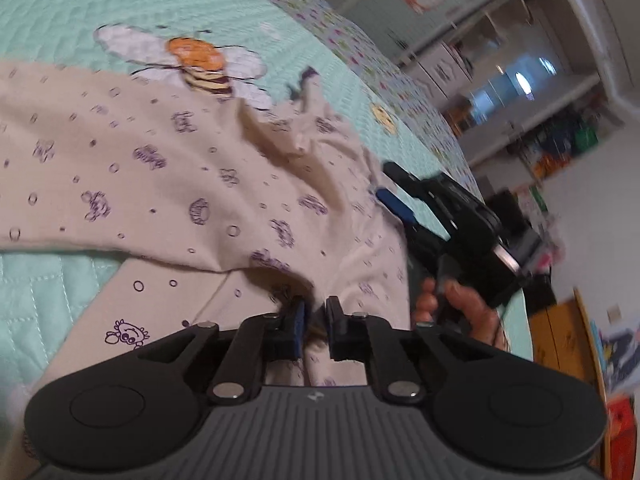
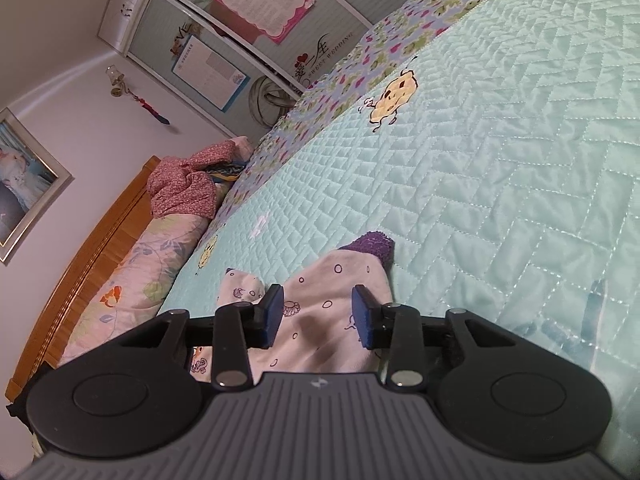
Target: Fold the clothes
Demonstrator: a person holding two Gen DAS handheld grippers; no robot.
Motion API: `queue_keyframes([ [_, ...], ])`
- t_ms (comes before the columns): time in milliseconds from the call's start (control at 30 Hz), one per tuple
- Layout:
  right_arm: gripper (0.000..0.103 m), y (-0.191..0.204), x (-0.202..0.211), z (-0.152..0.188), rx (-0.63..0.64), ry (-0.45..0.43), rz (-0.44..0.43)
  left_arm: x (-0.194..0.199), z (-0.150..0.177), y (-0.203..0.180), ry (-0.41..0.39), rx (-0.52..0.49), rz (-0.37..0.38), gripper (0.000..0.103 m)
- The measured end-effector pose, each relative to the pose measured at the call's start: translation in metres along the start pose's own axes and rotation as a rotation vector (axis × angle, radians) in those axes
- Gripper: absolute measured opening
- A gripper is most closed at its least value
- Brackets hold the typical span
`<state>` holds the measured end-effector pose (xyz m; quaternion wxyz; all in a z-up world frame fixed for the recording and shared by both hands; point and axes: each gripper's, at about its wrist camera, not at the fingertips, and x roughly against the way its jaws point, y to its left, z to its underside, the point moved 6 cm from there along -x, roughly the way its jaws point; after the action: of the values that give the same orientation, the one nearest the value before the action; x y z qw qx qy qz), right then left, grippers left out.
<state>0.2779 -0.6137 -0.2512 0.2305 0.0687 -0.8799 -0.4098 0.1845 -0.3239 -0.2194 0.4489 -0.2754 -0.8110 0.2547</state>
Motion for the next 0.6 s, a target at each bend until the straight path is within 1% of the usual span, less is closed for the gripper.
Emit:
queue_keyframes([
  [33, 0.038, -0.001, 0.0, 0.0, -0.003, 0.0, -0.002, 0.004, 0.0, -0.003, 0.016, -0.014, 0.019, 0.02],
  [67, 0.038, -0.001, 0.0, 0.0, -0.005, -0.001, -0.005, 0.01, -0.002, -0.007, 0.021, -0.03, 0.039, 0.021],
  [100, 0.038, -0.001, 0.0, -0.001, -0.006, -0.001, -0.006, 0.016, -0.006, -0.011, 0.005, -0.055, 0.046, 0.021],
  [167, 0.038, -0.001, 0.0, -0.001, -0.008, -0.001, -0.008, 0.028, -0.022, -0.018, -0.066, -0.117, 0.025, 0.025],
  [200, 0.038, -0.001, 0.0, -0.001, -0.009, -0.002, -0.01, 0.032, -0.031, -0.021, -0.103, -0.151, 0.007, 0.031],
  [233, 0.038, -0.002, 0.0, -0.001, -0.011, -0.002, -0.012, 0.033, -0.045, -0.022, -0.143, -0.191, -0.028, 0.037],
  [267, 0.038, -0.002, 0.0, -0.002, -0.013, -0.002, -0.013, 0.032, -0.058, -0.023, -0.173, -0.228, -0.064, 0.039],
  [367, 0.038, -0.003, 0.0, -0.002, -0.02, 0.0, -0.019, 0.011, -0.097, -0.017, -0.187, -0.317, -0.167, 0.04],
  [433, 0.038, -0.003, 0.0, -0.003, -0.022, 0.002, -0.021, -0.011, -0.115, -0.013, -0.166, -0.367, -0.209, 0.04],
  [500, 0.038, -0.003, 0.0, -0.003, -0.02, 0.004, -0.021, -0.03, -0.127, -0.009, -0.154, -0.409, -0.239, 0.04],
  [600, 0.038, -0.001, 0.0, -0.002, -0.015, 0.005, -0.017, -0.051, -0.135, 0.001, -0.13, -0.45, -0.285, 0.04],
])
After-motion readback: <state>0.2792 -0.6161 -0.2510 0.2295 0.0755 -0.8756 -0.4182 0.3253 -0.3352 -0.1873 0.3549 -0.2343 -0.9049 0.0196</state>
